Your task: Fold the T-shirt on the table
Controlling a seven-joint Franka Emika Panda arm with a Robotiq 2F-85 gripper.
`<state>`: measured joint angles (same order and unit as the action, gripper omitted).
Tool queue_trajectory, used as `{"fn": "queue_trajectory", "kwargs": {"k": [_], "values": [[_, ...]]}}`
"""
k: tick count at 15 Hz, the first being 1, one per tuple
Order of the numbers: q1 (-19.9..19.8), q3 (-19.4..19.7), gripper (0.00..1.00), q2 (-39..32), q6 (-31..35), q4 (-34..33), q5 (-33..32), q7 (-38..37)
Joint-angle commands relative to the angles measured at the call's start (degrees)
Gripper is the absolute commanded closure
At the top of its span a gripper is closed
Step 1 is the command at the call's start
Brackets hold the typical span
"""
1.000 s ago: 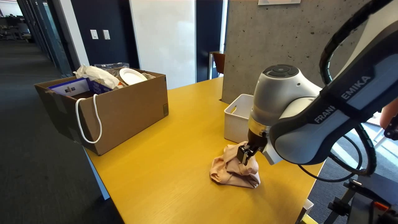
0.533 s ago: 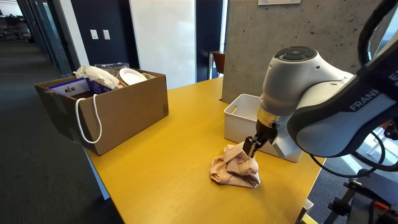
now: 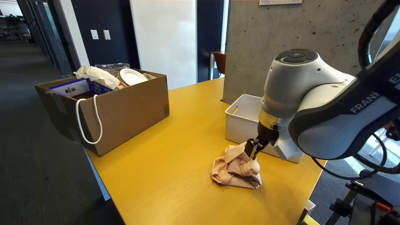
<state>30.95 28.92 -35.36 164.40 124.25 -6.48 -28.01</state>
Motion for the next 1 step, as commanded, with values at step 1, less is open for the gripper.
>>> {"fn": "queue_trajectory", "kwargs": {"k": [1], "values": [[-1.23,-0.95,0.00,0.21,-0.13,-0.22,-1.75,-1.14]]}}
